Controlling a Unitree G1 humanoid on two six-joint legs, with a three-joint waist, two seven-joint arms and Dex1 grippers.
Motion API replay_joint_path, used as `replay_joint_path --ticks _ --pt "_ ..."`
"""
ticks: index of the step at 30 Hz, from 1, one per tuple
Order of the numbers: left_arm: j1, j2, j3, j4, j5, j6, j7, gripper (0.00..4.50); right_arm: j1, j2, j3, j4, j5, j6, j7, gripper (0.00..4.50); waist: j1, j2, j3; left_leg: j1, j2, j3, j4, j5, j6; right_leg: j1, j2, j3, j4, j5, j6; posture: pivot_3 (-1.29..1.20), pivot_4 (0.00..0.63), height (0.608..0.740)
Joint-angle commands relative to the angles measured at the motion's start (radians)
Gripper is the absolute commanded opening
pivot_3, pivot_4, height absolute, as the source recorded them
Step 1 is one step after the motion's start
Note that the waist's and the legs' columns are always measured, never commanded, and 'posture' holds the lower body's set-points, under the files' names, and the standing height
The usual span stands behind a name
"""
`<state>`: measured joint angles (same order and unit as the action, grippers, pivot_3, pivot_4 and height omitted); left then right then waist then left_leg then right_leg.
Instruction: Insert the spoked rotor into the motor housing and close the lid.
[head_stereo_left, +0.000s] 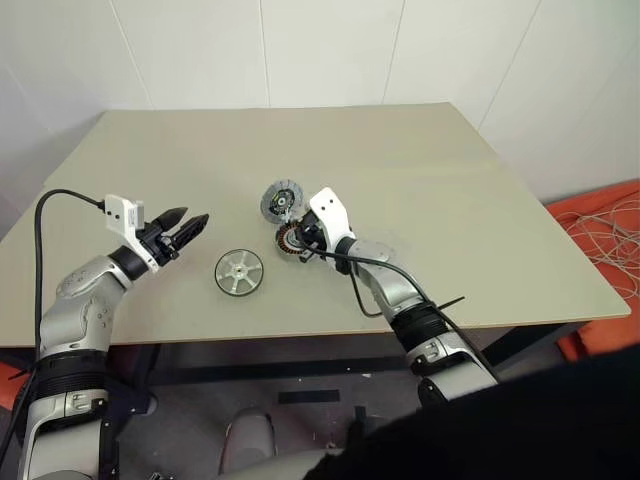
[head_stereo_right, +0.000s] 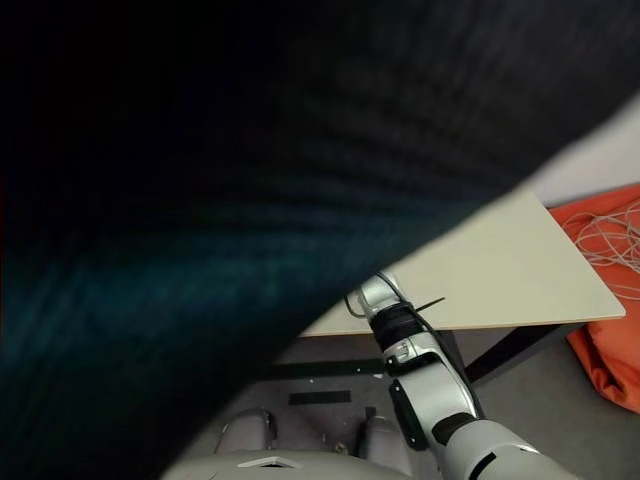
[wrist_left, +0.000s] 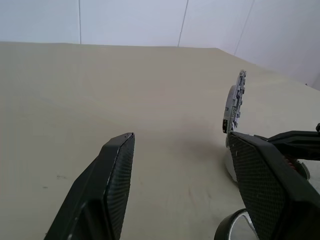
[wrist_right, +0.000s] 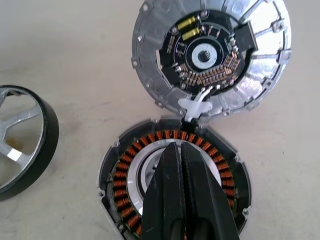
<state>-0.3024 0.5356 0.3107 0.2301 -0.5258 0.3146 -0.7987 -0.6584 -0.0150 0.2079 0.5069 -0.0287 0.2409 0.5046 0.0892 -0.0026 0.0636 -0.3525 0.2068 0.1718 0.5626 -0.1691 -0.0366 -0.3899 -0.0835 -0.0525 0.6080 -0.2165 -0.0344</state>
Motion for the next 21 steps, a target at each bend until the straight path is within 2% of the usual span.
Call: replay_joint_path --ticks 1,10,21 --pt "-0.019 0.005 0.004 -0.021 -0.002 -0.012 -0.005 3.17 -0.043 0.006 -0.017 0.008 0.014 -0.031 -0.004 0.05 0.000 0.000 0.000 0.000 0.000 0.000 0.000 0.000 0.000 0.000 0.000 0.000 0.000 0.000 0.000 0.00 0.000 0.740" --pt "-0.006 0.020 0.016 -0.037 -0.007 -0.007 -0.006 3.17 -0.075 0.025 -0.029 0.262 -0.003 -0.126 -0.036 0.05 -0.008 0.000 0.000 0.001 0.000 0.000 0.000 0.000 0.000 0.000 0.000 0.000 0.000 0.000 0.000 0.00 0.000 0.740" --pt "-0.017 0.009 0.007 -0.016 0.001 -0.020 -0.005 3.17 -0.084 0.006 -0.059 0.220 0.015 -0.139 -0.038 0.05 -0.017 0.000 0.000 0.002 0.000 0.000 0.001 0.000 -0.001 0.001 0.000 0.000 0.001 0.000 0.000 0.00 0.000 0.740"
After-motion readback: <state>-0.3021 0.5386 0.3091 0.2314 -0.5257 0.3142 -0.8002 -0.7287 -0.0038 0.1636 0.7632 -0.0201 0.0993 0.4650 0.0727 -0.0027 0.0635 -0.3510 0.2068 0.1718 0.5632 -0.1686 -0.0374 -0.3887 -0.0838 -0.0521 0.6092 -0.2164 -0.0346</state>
